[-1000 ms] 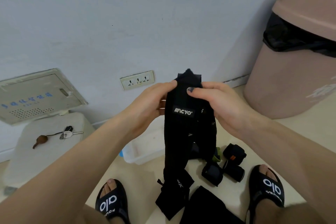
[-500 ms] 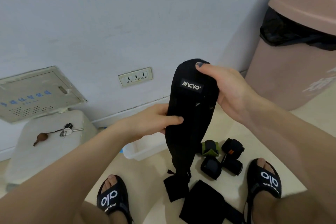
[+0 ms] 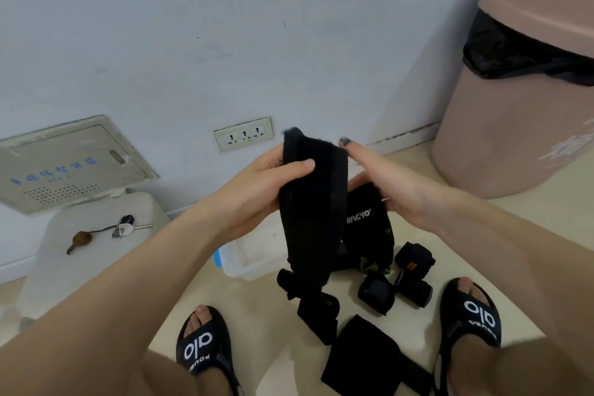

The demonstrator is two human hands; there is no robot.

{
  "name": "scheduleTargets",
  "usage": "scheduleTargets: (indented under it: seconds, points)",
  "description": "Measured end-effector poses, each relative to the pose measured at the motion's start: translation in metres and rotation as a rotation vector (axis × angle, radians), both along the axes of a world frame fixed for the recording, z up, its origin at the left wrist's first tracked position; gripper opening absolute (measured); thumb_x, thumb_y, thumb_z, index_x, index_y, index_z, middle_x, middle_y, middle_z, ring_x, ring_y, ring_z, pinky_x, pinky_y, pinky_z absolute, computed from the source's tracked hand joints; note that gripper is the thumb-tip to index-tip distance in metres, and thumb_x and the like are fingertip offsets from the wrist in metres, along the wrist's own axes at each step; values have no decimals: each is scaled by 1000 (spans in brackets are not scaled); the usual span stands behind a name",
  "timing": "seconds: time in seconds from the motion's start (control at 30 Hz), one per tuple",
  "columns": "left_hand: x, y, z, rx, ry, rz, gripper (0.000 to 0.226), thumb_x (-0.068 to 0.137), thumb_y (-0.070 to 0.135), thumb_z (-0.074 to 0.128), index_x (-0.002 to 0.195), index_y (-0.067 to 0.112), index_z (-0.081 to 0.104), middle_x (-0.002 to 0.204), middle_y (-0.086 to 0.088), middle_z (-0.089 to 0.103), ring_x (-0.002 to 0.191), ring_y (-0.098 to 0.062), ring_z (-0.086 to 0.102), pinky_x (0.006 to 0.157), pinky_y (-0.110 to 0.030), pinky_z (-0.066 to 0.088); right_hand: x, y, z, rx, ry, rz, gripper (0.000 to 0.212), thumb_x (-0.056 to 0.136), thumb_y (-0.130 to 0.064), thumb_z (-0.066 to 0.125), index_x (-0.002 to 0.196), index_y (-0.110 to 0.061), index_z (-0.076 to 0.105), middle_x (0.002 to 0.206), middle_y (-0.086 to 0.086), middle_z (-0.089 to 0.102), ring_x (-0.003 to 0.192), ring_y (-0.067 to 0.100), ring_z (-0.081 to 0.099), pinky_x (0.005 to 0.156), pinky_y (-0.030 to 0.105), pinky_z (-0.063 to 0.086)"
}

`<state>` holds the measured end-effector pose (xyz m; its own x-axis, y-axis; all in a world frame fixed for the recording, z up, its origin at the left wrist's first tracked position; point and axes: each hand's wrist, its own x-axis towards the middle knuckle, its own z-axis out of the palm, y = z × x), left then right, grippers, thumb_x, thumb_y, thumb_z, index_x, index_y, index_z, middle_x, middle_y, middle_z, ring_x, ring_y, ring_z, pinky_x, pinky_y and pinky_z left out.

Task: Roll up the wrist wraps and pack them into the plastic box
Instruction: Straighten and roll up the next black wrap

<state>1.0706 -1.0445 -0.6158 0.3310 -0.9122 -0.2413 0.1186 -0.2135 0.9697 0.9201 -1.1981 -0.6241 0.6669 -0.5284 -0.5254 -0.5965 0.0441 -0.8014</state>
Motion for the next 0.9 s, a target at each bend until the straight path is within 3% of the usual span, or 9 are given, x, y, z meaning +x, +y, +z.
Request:
scheduleTargets:
  seconds: [0.07, 0.2, 0.3, 0.37, 0.47, 0.6, 0.73, 0.8, 0.9]
  points:
    - [0, 0, -1, -1, -4, 26, 27, 105, 19, 54, 130, 23, 64, 120, 1, 75, 113, -17, 71, 91, -33, 56, -3, 5, -2, 97, -58, 84, 92, 83, -90, 38, 97, -9, 81, 101, 8, 79, 102, 27, 72, 109, 44, 47]
    - [0, -3, -5, -1, -36, 114, 28, 105, 19, 56, 133, 20, 62, 125, -4, 73, 117, -22, 70, 101, -43, 55, -6, 12, 2, 204, -247, 111, 92, 87, -83, 39, 109, -2, 77, 103, 9, 77, 97, 23, 70, 102, 41, 48]
    - [-2, -7, -6, 5, -37, 155, 26, 105, 24, 57, 130, 20, 64, 127, -9, 72, 117, -24, 69, 102, -42, 55, -6, 21, 5, 84, -341, 96, 40, 97, -45, 65, 113, -10, 78, 109, 7, 79, 104, 20, 75, 106, 44, 52]
    - [-4, -8, -9, 19, -68, 157, 30, 101, 40, 59, 125, 23, 67, 125, -12, 71, 110, -21, 71, 95, -39, 53, -7, 24, 6, 25, -374, 36, 27, 98, -25, 68, 113, -4, 76, 109, 14, 79, 103, 27, 76, 104, 49, 55]
    - [-6, -9, -21, 61, -166, 106, 68, 80, 76, 51, 128, 30, 65, 123, -7, 72, 114, -14, 68, 96, -37, 51, -8, 24, 11, 77, -447, -110, 29, 98, -19, 67, 115, 4, 71, 114, 24, 74, 105, 34, 75, 100, 48, 58]
    - [-16, 1, -58, 187, -296, -117, 103, 65, 91, 61, 146, 30, 42, 136, 12, 62, 119, -6, 64, 102, -36, 54, -10, 17, 16, 196, -527, -225, 31, 99, -20, 63, 116, 5, 70, 105, 20, 74, 98, 32, 75, 79, 38, 61]
    - [-33, 11, -97, 351, -432, -384, 49, 81, 43, 81, 122, 35, 56, 114, 11, 69, 108, -5, 66, 98, -29, 54, -11, 18, 19, 337, -555, -265, 34, 99, -23, 61, 122, 0, 71, 101, 8, 75, 93, 23, 75, 79, 34, 62]
    - [-38, 12, -112, 405, -455, -366, 34, 83, 35, 78, 112, 30, 60, 105, 7, 68, 100, -10, 66, 95, -31, 55, -12, 18, 20, 364, -572, -244, 28, 100, -24, 60, 116, -5, 72, 99, 5, 75, 94, 22, 75, 82, 35, 60]
    - [-42, 14, -124, 500, -507, -376, 28, 95, 30, 67, 123, 26, 60, 109, 9, 64, 103, -11, 62, 87, -19, 47, -14, 17, 25, 375, -615, -238, 21, 100, -23, 58, 108, -10, 72, 97, 4, 74, 94, 21, 73, 89, 37, 58]
